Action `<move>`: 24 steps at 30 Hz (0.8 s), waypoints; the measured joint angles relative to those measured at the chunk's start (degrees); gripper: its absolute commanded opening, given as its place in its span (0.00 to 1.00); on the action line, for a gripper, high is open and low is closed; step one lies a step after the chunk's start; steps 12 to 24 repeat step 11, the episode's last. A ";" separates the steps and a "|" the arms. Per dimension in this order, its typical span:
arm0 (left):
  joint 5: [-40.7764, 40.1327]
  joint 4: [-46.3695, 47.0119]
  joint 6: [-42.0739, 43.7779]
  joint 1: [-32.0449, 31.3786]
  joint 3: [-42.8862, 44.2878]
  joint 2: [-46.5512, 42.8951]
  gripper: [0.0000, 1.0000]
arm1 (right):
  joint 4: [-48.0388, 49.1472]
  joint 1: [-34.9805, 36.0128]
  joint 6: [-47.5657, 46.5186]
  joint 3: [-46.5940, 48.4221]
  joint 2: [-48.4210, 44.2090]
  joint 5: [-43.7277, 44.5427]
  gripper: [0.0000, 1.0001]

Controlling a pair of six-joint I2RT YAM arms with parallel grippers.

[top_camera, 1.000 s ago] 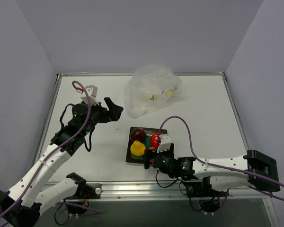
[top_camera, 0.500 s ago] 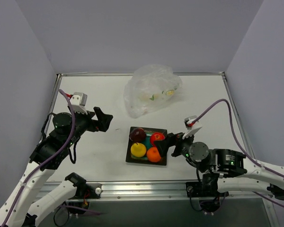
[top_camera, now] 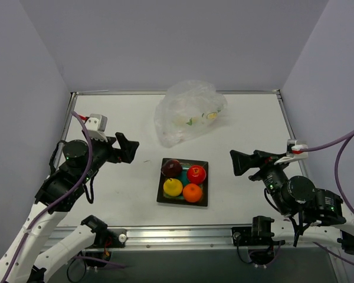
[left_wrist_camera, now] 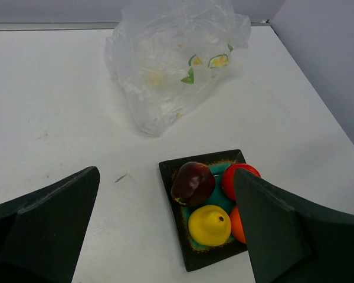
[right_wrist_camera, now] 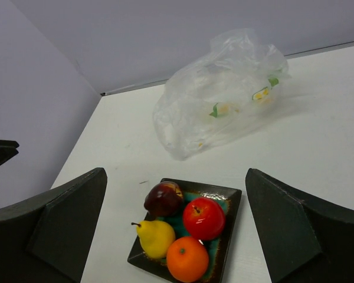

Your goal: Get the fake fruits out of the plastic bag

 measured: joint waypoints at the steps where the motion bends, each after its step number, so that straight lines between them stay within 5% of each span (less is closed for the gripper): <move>1: -0.02 0.00 0.09 0.00 0.31 0.26 0.94 | -0.04 0.00 -0.22 -0.26 0.04 0.63 1.00; 24: -0.42 0.02 0.87 0.00 1.60 1.16 0.94 | -0.26 0.00 -1.25 -0.42 -0.26 7.10 1.00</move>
